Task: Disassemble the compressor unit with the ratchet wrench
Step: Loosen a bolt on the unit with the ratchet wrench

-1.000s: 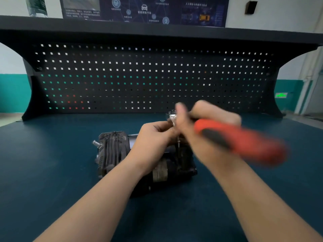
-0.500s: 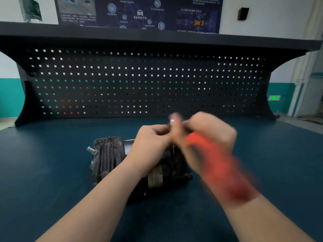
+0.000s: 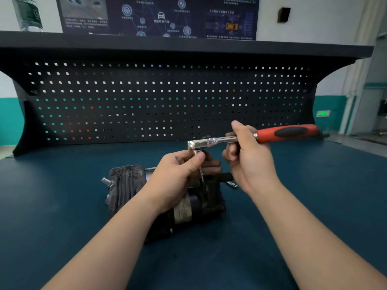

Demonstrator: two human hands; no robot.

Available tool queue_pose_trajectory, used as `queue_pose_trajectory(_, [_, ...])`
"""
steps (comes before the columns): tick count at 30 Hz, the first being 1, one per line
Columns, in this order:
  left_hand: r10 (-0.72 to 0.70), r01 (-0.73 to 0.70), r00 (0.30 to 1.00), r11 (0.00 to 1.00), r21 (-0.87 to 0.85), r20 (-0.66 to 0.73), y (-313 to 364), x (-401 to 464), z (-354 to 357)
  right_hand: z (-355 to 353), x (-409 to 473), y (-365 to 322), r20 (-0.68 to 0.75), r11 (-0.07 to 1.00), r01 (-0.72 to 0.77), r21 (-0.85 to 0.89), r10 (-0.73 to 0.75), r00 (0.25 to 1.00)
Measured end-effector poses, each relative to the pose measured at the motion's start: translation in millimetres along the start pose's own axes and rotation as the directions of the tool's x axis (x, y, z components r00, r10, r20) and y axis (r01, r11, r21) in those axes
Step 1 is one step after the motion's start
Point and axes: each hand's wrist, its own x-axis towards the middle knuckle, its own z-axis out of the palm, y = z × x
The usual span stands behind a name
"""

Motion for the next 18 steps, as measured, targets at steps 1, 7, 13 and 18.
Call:
queue_pose_trajectory(1, [-0.003, 0.004, 0.999, 1.0, 0.03, -0.041, 1, -1, 3, 1, -6, 1, 0.006, 0.978, 0.158, -0.14, -0.158, 0.987])
queue_pose_trajectory(7, [0.187, -0.067, 0.973, 0.785, 0.616, -0.132, 10, -5, 8, 21, -36, 13, 0.638, 0.02, 0.934, -0.356, -0.725, 0.258])
queue_pose_trajectory(13, [0.007, -0.009, 1.0, 0.997, 0.08, 0.031, 1, -3, 1, -2, -13, -9, 0.299, 0.71, 0.528, -0.466, -0.436, 0.849])
queue_pose_trajectory(18, [0.04, -0.03, 0.997, 0.991, 0.13, -0.072, -3, 1, 3, 0, 4, -2, -0.026, 1.0, -0.009, 0.022, 0.01, 1.0])
